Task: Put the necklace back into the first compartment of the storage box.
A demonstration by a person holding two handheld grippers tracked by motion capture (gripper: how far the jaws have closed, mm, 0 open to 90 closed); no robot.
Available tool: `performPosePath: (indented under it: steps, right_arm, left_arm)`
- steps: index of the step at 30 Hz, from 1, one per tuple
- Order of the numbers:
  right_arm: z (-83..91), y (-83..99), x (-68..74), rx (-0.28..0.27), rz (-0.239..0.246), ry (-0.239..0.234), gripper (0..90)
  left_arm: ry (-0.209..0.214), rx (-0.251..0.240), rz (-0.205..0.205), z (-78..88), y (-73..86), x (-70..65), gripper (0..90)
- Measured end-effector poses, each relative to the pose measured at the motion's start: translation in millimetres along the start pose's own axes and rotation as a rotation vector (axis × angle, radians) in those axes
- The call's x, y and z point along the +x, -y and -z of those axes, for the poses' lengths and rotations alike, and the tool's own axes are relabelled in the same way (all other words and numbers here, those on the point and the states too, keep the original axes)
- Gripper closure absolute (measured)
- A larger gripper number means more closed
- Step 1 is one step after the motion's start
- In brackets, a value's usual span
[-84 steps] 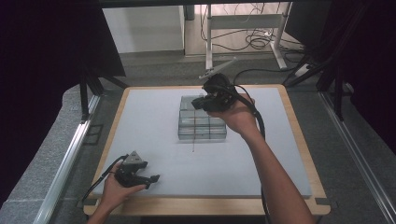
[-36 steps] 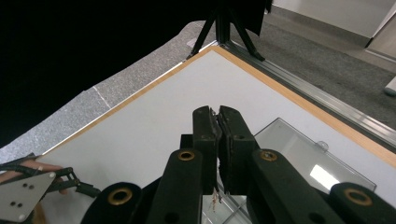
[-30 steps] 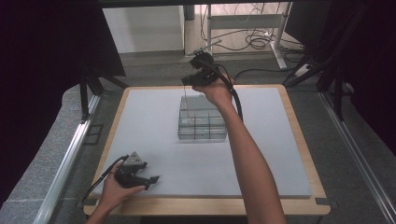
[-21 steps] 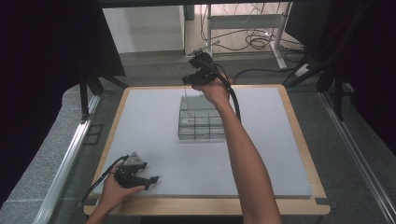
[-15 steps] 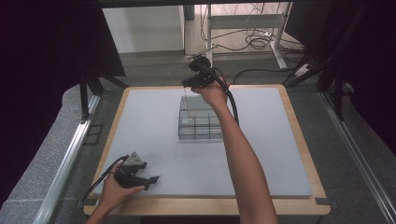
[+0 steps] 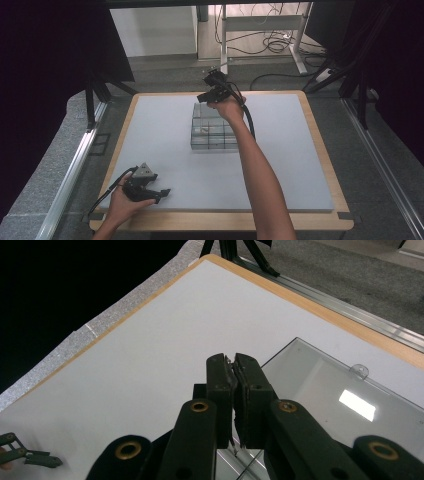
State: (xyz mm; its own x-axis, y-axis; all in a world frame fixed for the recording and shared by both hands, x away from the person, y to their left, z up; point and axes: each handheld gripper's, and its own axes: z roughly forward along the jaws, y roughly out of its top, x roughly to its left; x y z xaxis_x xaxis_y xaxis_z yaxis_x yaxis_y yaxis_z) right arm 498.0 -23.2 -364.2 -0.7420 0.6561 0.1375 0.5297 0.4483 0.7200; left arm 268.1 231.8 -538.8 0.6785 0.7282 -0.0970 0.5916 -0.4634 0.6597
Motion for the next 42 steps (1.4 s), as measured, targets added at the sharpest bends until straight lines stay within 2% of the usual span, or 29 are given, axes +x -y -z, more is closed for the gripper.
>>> performPosePath:
  steps: [15, 22, 24, 29, 32, 42]
  right_arm:
    - [-32.2, 24.4, -6.4, 0.06, -0.014, 0.008, 84.7]
    - [-49.2, 37.1, -6.7, 0.101, -0.013, 0.028, 84.6]
    - [-59.0, 44.2, -7.1, 0.119, -0.016, 0.027, 84.6]
    - [-70.8, 54.1, -7.1, 0.137, -0.012, 0.024, 84.6]
    - [-81.4, 62.5, -10.5, 0.154, -0.031, 0.034, 84.5]
    - [-97.3, 71.7, -14.3, 0.18, -0.042, 0.053, 84.2]
  left_arm:
    - [0.003, -0.002, 0.0, 0.3, 0.1, -0.4, 21.8]
    - [0.008, -0.005, 0.005, 0.9, -0.1, -0.6, 21.8]
    - [0.008, -0.005, 0.003, 0.9, -0.2, -0.5, 21.8]
    - [0.008, -0.004, 0.001, 0.8, -0.3, -0.2, 21.8]
    - [0.01, -0.007, 0.002, 1.0, -0.3, -0.4, 21.7]
    - [0.011, -0.005, 0.0, 0.7, -0.2, -0.6, 21.7]
